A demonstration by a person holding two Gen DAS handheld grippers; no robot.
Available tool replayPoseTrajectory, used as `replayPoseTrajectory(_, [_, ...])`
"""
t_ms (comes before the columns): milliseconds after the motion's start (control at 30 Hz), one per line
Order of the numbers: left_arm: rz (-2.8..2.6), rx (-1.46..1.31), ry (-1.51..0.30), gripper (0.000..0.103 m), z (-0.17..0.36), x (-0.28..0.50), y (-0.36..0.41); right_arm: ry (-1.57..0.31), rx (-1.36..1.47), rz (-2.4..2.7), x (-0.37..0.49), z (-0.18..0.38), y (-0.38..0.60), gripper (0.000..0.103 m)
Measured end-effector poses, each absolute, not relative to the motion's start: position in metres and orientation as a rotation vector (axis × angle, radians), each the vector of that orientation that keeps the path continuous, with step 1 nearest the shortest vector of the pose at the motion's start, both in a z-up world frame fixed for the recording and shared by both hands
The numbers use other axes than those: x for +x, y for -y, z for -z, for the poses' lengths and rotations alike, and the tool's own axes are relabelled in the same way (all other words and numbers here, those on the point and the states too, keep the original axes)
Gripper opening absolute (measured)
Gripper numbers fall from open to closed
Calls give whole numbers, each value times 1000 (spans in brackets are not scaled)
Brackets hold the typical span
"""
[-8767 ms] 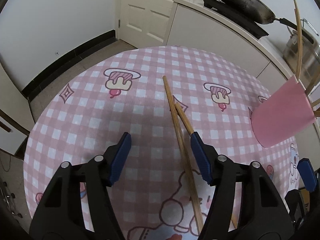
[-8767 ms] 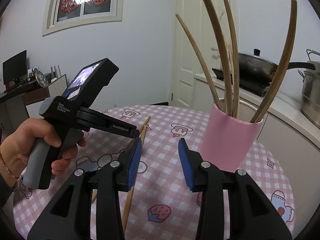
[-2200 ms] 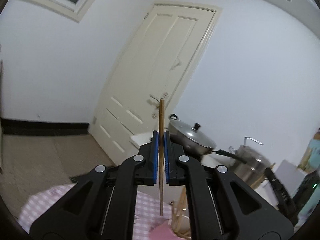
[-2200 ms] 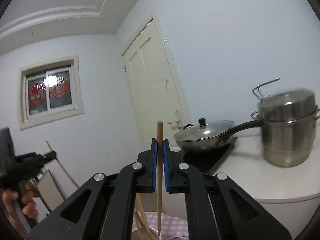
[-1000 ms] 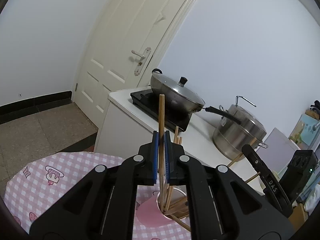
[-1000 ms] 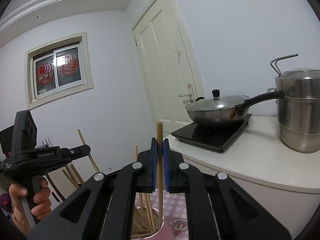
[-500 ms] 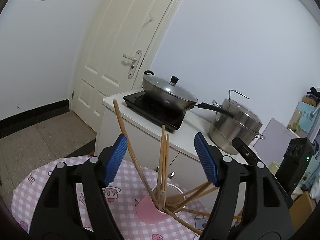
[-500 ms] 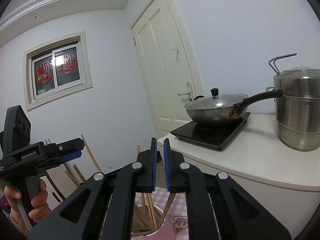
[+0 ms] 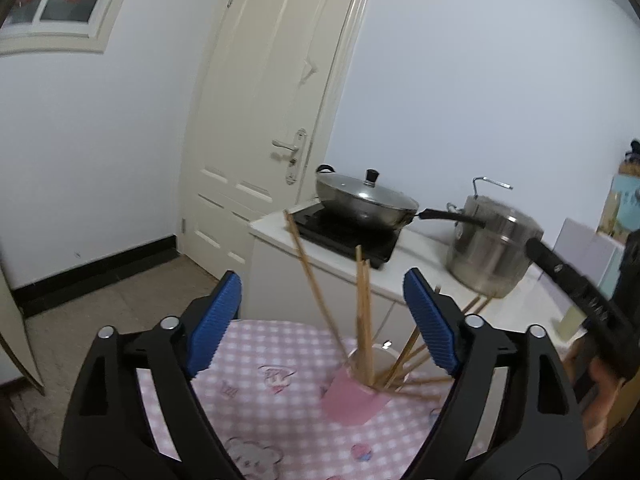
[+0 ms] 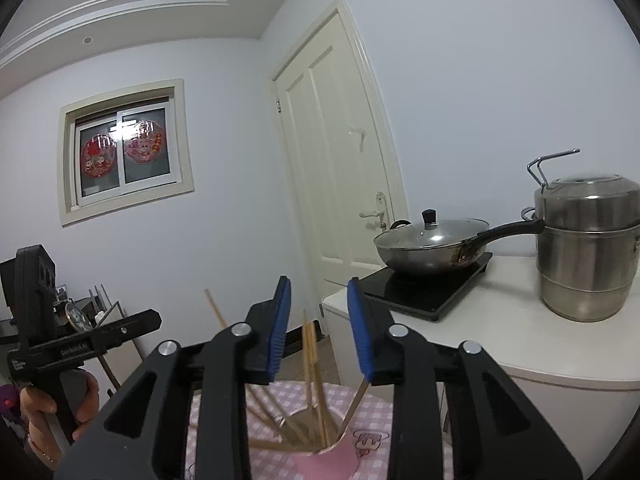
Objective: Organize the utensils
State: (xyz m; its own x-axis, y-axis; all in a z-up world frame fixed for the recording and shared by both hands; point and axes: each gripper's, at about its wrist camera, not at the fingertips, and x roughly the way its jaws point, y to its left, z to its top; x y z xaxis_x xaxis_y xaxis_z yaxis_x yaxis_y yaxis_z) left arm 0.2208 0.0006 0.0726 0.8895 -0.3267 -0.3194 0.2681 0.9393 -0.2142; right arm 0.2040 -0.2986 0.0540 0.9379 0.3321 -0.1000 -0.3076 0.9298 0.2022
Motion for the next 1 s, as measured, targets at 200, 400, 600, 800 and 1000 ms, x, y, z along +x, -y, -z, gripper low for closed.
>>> replayPoseTrajectory(200, [289,-103,-373,90,-48,188,-4,-170,117,-312,167,-29,279,50])
replayPoseTrajectory(400, [305,-46,-396,92,-18,153,0,-235,48,-253,142,10,256,68])
replayPoseTrajectory(600, [227,33,-350,92,-4,113,8,-257,90,-222,110,34,246,80])
replayPoseTrajectory(800, [131,44,-311,93,3,82,4,-229,88,-179,82,41,237,86])
replayPoseTrajectory(1000, [107,10,-272,93,0,60,-5,-201,68,-160,63,39,228,91])
